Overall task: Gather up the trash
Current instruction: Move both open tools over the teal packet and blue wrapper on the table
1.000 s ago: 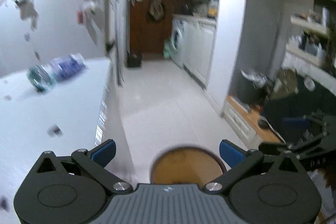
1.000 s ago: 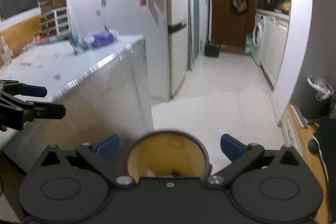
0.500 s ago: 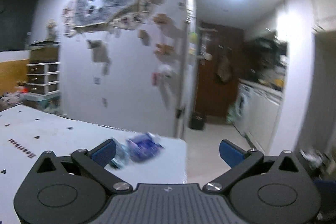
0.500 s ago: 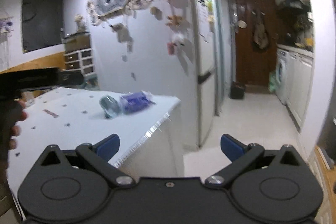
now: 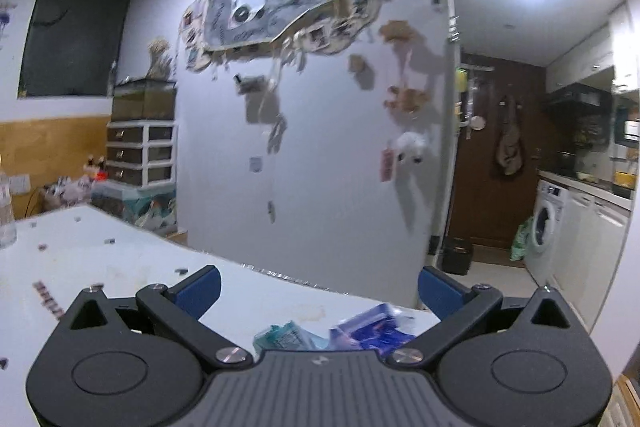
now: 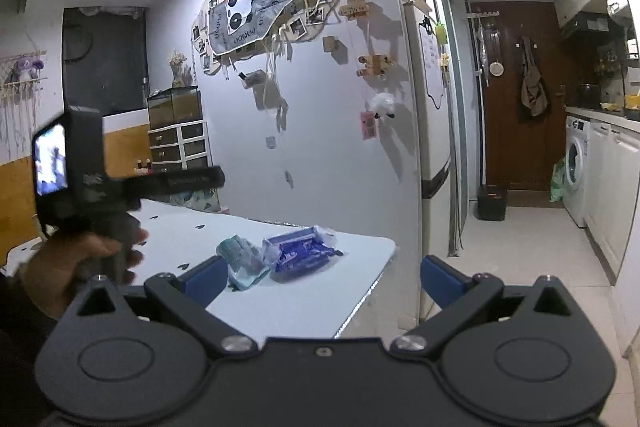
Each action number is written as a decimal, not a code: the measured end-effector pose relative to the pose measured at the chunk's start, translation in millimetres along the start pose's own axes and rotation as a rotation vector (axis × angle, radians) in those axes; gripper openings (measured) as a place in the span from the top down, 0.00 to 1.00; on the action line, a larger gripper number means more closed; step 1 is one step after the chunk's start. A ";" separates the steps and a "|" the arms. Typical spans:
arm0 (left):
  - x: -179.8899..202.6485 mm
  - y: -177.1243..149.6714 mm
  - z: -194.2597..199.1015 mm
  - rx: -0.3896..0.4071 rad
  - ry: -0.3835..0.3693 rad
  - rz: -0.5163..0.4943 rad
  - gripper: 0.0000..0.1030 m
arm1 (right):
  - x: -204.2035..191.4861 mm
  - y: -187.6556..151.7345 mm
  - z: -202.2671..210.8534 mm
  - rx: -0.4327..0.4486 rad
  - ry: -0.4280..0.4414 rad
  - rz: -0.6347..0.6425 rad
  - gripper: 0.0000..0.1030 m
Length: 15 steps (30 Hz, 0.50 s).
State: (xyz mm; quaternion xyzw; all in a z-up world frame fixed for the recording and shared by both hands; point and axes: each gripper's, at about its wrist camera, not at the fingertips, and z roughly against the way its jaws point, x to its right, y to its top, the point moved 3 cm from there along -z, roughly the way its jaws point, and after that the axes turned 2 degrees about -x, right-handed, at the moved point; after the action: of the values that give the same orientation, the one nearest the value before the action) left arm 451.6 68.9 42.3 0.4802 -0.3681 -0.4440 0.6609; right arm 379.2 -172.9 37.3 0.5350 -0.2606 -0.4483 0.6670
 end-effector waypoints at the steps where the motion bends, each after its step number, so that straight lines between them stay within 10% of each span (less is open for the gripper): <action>1: -4.6 -4.2 -9.6 -0.010 0.004 0.016 0.00 | 0.8 0.3 -8.1 0.005 0.006 -0.006 0.00; 8: -36.6 -43.5 -73.2 -0.113 0.036 0.053 0.00 | 1.5 -1.0 -54.6 0.022 -0.003 -0.008 0.00; 15: -72.4 -68.2 -104.2 -0.217 -0.094 0.195 0.00 | -7.6 -7.2 -100.4 0.004 0.028 -0.058 0.00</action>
State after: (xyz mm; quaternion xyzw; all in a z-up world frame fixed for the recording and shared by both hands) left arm 506.6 159.2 -55.5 0.3468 -0.3935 -0.4369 0.7307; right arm 456.4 -118.1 2.2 0.5500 -0.2366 -0.4594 0.6561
